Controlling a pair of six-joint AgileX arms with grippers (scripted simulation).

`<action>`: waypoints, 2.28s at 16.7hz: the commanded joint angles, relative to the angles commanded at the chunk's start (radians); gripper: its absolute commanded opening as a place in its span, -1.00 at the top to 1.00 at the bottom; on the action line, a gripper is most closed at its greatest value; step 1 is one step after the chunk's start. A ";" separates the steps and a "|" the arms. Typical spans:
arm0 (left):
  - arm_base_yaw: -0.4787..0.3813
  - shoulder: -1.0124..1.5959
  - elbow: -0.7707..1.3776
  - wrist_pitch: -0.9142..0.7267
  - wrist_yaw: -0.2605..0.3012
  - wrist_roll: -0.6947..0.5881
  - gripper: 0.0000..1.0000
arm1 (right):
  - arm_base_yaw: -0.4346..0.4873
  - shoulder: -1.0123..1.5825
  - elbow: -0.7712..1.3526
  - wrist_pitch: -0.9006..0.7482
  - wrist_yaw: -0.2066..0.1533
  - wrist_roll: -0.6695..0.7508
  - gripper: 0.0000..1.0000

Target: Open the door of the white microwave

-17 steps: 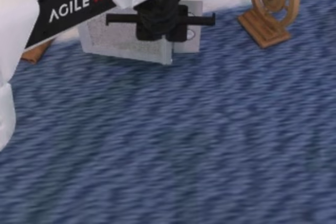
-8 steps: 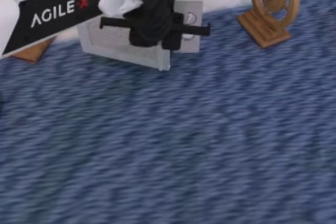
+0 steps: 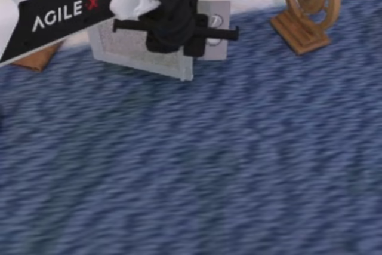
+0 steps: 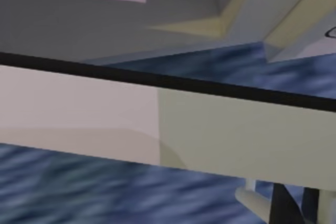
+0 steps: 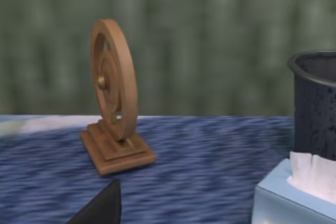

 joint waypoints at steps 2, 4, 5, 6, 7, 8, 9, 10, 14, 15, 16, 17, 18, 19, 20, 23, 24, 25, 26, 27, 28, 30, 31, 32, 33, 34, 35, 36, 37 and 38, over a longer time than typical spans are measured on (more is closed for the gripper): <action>0.000 0.000 0.000 0.000 0.000 0.000 1.00 | 0.000 0.000 0.000 0.000 0.000 0.000 -1.00; 0.000 0.000 0.000 0.000 0.000 0.000 1.00 | 0.000 0.000 0.000 0.000 0.000 0.000 -1.00; 0.000 0.000 0.000 0.000 0.000 0.000 1.00 | 0.000 0.000 0.000 0.000 0.000 0.000 -1.00; 0.000 0.000 0.000 0.000 0.000 0.000 1.00 | 0.000 0.000 0.000 0.000 0.000 0.000 -1.00; 0.000 0.000 0.000 0.000 0.000 0.000 1.00 | 0.000 0.000 0.000 0.000 0.000 0.000 -1.00; 0.000 0.000 0.000 0.000 0.000 0.000 1.00 | 0.000 0.000 0.000 0.000 0.000 0.000 -1.00; 0.000 0.000 0.000 0.000 0.000 0.000 1.00 | 0.000 0.000 0.000 0.000 0.000 0.000 -1.00; 0.000 0.000 0.000 0.000 0.000 0.000 1.00 | 0.000 0.000 0.000 0.000 0.000 0.000 -1.00; 0.000 0.000 0.000 0.000 0.000 0.000 1.00 | 0.000 0.000 0.000 0.000 0.000 0.000 -1.00; 0.000 0.000 0.000 0.000 0.000 0.000 1.00 | 0.000 0.000 0.000 0.000 0.000 0.000 -1.00; 0.000 0.000 0.000 0.000 0.000 0.000 1.00 | 0.000 0.000 0.000 0.000 0.000 0.000 -1.00; 0.000 0.000 0.000 0.000 0.000 0.000 1.00 | 0.000 0.000 0.000 0.000 0.000 0.000 -1.00; -0.007 0.004 -0.002 0.000 0.005 -0.004 1.00 | 0.000 0.000 0.000 0.000 0.000 0.000 -1.00; -0.006 0.001 -0.005 0.002 0.007 -0.001 1.00 | 0.000 0.000 0.000 0.000 0.000 0.000 -1.00; -0.003 -0.010 -0.016 0.009 0.011 0.010 1.00 | 0.000 0.000 0.000 0.000 0.000 0.000 -1.00; 0.009 -0.051 -0.079 0.035 0.034 0.061 1.00 | 0.000 0.000 0.000 0.000 0.000 0.000 -1.00; 0.012 -0.064 -0.100 0.044 0.042 0.079 1.00 | 0.000 0.000 0.000 0.000 0.000 0.000 -1.00; 0.015 -0.076 -0.116 0.053 0.050 0.095 1.00 | 0.000 0.000 0.000 0.000 0.000 0.000 -1.00; 0.017 -0.085 -0.127 0.059 0.056 0.105 1.00 | 0.000 0.000 0.000 0.000 0.000 0.000 -1.00; 0.018 -0.088 -0.129 0.061 0.057 0.107 1.00 | 0.000 0.000 0.000 0.000 0.000 0.000 -1.00; 0.018 -0.088 -0.129 0.061 0.057 0.107 1.00 | 0.000 0.000 0.000 0.000 0.000 0.000 -1.00; 0.018 -0.088 -0.129 0.061 0.057 0.107 1.00 | 0.000 0.000 0.000 0.000 0.000 0.000 -1.00; 0.018 -0.088 -0.129 0.061 0.057 0.107 1.00 | 0.000 0.000 0.000 0.000 0.000 0.000 -1.00; 0.018 -0.088 -0.129 0.061 0.057 0.107 1.00 | 0.000 0.000 0.000 0.000 0.000 0.000 -1.00; 0.018 -0.088 -0.129 0.061 0.057 0.107 1.00 | 0.000 0.000 0.000 0.000 0.000 0.000 -1.00; 0.018 -0.088 -0.129 0.061 0.057 0.107 1.00 | 0.000 0.000 0.000 0.000 0.000 0.000 -1.00; 0.018 -0.088 -0.129 0.061 0.057 0.107 1.00 | 0.000 0.000 0.000 0.000 0.000 0.000 -1.00; 0.018 -0.088 -0.129 0.061 0.057 0.107 1.00 | 0.000 0.000 0.000 0.000 0.000 0.000 -1.00; 0.018 -0.088 -0.129 0.061 0.057 0.107 1.00 | 0.000 0.000 0.000 0.000 0.000 0.000 -1.00; 0.018 -0.088 -0.129 0.061 0.057 0.107 1.00 | 0.000 0.000 0.000 0.000 0.000 0.000 -1.00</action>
